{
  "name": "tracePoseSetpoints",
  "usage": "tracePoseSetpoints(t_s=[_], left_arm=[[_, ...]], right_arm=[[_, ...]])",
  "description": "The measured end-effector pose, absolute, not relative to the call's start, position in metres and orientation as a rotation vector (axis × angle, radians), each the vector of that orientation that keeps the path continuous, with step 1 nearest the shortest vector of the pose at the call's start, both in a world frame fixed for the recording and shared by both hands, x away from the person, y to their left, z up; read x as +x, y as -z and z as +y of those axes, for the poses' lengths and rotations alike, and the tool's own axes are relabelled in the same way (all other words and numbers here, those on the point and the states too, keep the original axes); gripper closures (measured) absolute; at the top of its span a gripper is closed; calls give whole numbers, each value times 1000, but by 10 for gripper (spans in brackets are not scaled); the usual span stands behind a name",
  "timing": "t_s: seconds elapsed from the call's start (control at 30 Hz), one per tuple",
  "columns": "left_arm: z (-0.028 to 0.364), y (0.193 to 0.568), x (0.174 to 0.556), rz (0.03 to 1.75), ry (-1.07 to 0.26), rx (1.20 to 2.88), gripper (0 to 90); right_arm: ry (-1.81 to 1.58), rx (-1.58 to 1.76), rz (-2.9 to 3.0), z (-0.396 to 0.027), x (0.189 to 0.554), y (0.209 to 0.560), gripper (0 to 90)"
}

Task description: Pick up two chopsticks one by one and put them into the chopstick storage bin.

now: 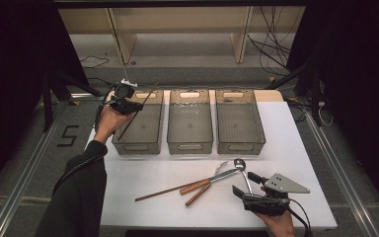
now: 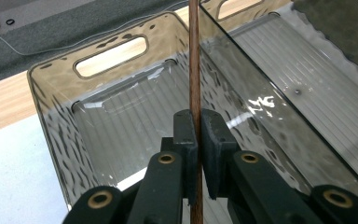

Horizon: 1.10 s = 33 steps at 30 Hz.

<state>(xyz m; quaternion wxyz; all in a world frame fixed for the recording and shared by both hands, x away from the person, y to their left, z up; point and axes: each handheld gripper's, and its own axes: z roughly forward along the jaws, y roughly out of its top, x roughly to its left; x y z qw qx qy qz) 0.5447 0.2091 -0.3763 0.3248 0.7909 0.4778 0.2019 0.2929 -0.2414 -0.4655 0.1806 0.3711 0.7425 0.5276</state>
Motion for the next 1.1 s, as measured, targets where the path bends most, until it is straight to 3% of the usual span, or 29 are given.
tracePoseSetpoints(t_s=[0.43,0.6,0.7,1.1], left_arm=[[212,391,546,1235,-578,2082,846],[211,396,547,1253,-529,2104,832],[209,397,546,1270,-514,2088,620],[191,380,515,1215,-370,2048,316]], right_arm=[[-1488,1047,2102,-241,293,466,263],[-1487,1044,2104,-240,293,466,263],[-1489,1046,2102,-241,293,466,263],[-1487,1047,2098,-241,293,465,263]])
